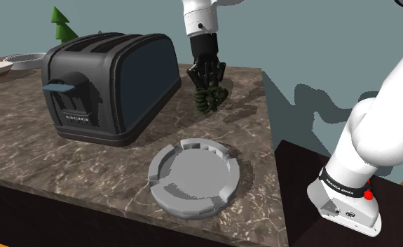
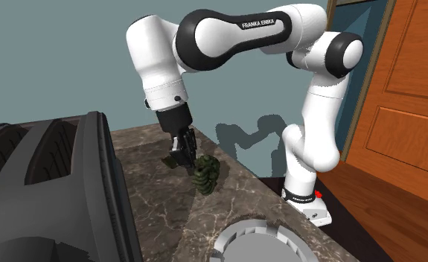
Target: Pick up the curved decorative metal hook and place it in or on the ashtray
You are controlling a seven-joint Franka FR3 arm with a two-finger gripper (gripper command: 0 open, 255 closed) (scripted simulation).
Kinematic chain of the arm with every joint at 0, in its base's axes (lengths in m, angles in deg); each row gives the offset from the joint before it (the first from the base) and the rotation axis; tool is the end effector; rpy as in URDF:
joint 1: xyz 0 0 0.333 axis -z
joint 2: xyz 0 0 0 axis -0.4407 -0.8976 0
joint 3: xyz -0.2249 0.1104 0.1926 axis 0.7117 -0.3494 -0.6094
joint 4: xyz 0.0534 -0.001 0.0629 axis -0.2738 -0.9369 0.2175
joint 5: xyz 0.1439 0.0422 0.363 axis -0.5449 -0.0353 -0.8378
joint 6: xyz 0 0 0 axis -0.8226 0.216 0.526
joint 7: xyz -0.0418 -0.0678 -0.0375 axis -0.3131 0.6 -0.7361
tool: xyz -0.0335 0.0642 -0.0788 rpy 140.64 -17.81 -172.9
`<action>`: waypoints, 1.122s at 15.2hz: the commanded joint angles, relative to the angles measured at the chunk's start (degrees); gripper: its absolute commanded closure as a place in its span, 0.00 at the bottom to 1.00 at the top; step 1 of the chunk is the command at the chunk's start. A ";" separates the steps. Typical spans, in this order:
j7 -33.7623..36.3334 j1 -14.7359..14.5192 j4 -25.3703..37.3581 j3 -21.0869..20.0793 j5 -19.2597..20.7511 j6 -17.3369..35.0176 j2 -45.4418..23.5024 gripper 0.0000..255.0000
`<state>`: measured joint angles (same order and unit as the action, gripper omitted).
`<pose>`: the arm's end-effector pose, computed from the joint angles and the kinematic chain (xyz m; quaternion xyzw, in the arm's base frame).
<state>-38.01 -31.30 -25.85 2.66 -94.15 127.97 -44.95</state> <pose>0.4626 0.1838 0.5438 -0.9855 0.0921 0.1371 0.0391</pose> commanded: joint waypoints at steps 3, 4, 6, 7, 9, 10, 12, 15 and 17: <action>0.56 0.05 3.46 0.08 0.07 -3.13 -0.31 1.00; 0.70 0.06 4.32 0.10 0.08 -3.89 -0.39 1.00; 0.98 0.08 6.08 0.14 0.10 -5.43 -0.60 1.00; 1.12 0.09 6.98 0.16 0.11 -6.20 -0.72 1.00; 2.38 -0.51 6.47 -0.57 -0.35 -5.84 -0.30 1.00; 3.64 -1.12 6.00 -1.30 -0.81 -5.46 0.07 1.00; 6.20 -2.34 5.25 -2.80 -1.69 -4.70 0.63 1.00; 10.13 -4.17 4.63 -5.14 -2.93 -3.52 1.02 1.00; 12.81 -5.39 4.54 -6.76 -3.64 -2.71 0.98 1.00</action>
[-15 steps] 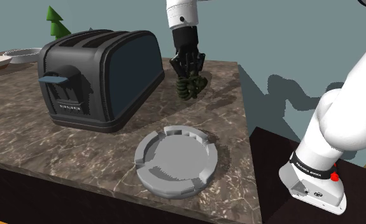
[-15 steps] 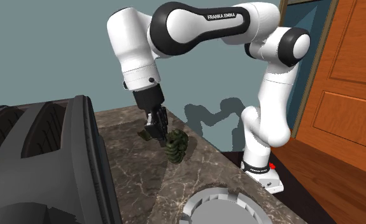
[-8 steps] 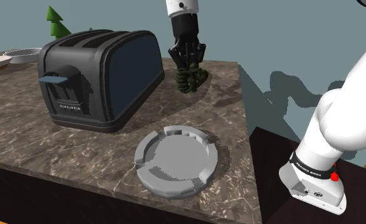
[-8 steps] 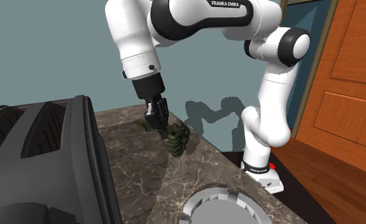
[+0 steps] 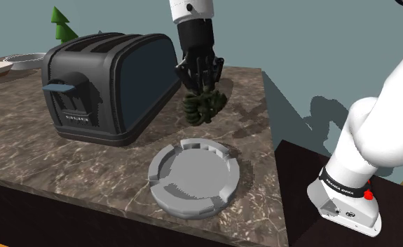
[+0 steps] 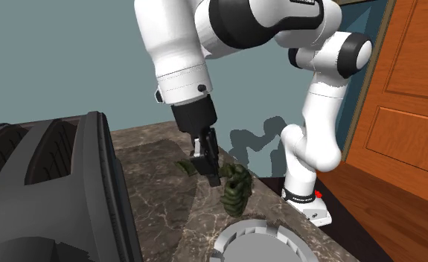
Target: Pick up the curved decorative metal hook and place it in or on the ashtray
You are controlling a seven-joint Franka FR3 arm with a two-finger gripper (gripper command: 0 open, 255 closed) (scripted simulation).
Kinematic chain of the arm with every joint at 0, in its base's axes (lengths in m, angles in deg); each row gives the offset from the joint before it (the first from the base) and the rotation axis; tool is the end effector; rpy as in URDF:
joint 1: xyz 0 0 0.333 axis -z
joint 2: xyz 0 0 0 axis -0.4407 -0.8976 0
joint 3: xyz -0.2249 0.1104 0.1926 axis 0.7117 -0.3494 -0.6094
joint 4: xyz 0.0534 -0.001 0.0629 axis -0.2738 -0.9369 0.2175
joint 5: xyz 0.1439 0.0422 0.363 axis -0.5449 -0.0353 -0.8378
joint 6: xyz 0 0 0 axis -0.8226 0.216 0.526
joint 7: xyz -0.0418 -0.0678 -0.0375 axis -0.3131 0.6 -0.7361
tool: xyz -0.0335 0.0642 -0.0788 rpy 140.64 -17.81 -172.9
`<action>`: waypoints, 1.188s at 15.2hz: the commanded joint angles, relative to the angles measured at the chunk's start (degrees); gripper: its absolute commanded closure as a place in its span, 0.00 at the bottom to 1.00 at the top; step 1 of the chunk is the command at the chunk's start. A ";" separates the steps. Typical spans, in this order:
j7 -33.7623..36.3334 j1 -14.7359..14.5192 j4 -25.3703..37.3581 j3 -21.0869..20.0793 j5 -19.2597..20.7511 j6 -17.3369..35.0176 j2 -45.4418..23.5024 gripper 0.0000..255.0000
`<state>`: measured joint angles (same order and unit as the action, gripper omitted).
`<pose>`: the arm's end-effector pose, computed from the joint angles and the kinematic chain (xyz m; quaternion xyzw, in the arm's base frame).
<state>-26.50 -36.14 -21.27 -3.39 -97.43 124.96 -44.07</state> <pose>0.4125 0.2781 0.5829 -0.9855 0.0913 0.1374 0.0389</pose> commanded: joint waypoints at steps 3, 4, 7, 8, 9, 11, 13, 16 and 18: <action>5.43 -2.41 0.30 -3.20 -1.23 1.57 -0.46 1.00; 6.83 -3.02 0.54 -4.06 -1.44 2.00 -0.78 1.00; 11.15 -4.89 1.67 -6.65 -1.82 3.34 -2.13 1.00; 12.63 -5.53 2.17 -7.52 -1.85 3.79 -2.73 1.00; 14.13 -6.19 2.75 -8.39 -1.81 4.24 -3.40 1.00; 16.06 -7.14 2.82 -9.64 -1.71 5.62 -4.37 1.00; 15.66 -7.18 1.14 -9.67 -1.80 7.11 -4.22 1.00; 15.10 -7.24 -1.25 -9.74 -1.91 9.33 -4.10 1.00; 14.74 -7.28 -2.77 -9.81 -1.97 10.81 -4.10 1.00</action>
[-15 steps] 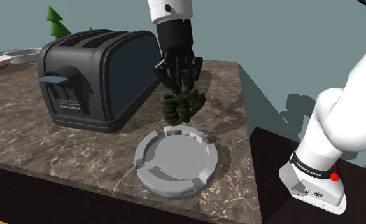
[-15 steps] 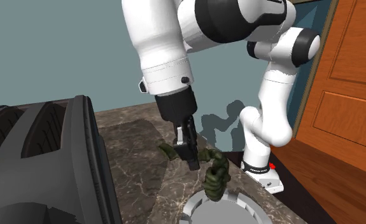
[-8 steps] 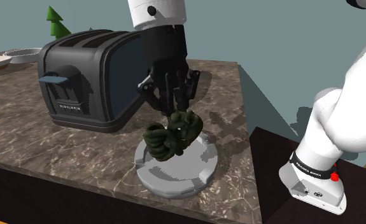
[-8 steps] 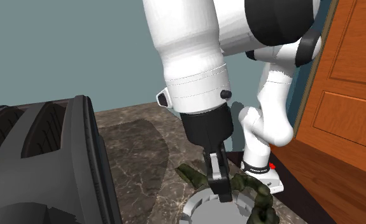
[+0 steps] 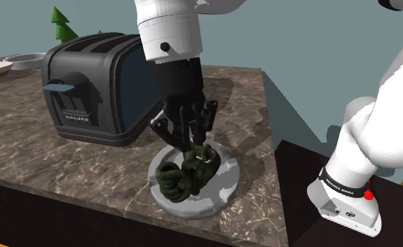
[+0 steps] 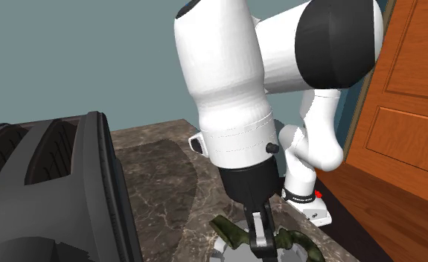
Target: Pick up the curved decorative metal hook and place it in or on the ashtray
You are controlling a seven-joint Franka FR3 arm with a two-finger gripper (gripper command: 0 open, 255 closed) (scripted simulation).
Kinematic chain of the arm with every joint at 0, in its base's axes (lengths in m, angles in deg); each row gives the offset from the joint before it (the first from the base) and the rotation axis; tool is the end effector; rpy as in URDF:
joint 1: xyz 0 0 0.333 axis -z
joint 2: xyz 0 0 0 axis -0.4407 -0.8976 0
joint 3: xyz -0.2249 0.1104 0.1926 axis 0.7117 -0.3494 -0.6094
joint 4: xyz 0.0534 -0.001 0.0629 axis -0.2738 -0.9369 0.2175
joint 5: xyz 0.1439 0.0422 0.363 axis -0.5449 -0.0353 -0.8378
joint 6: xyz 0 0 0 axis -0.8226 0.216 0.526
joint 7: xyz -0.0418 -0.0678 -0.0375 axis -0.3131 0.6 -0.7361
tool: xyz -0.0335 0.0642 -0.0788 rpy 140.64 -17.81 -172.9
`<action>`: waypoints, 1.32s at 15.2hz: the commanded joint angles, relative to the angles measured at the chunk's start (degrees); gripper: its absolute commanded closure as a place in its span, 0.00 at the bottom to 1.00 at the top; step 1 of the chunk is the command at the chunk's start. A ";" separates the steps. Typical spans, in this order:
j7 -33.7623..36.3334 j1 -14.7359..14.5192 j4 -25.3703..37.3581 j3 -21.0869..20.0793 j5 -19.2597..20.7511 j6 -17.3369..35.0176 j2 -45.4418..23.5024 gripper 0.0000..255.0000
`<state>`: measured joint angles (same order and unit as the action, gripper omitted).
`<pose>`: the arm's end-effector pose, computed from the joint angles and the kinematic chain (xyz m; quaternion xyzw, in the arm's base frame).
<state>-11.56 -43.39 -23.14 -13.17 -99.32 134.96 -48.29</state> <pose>0.3404 0.4089 0.5427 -0.9854 0.0921 0.1375 0.0388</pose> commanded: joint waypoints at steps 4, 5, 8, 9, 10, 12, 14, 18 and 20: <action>-0.84 -0.13 -3.73 -0.18 -0.16 3.72 -0.03 1.00; -0.84 -0.13 -3.74 -0.18 -0.17 3.72 -0.03 1.00; -0.84 -0.14 -3.73 -0.17 -0.16 3.72 -0.03 1.00; -0.84 -0.14 -3.73 -0.17 -0.16 3.72 -0.03 1.00; -0.84 -0.14 -3.73 -0.16 -0.16 3.72 -0.03 1.00; -0.83 -0.14 -3.72 -0.16 -0.17 3.68 -0.01 0.00; -0.84 -0.15 -3.75 -0.16 -0.20 3.68 0.04 0.00; -0.68 0.07 -1.73 0.08 0.07 1.83 -0.20 0.00; -0.29 0.46 2.54 0.51 0.57 -1.95 -0.81 0.00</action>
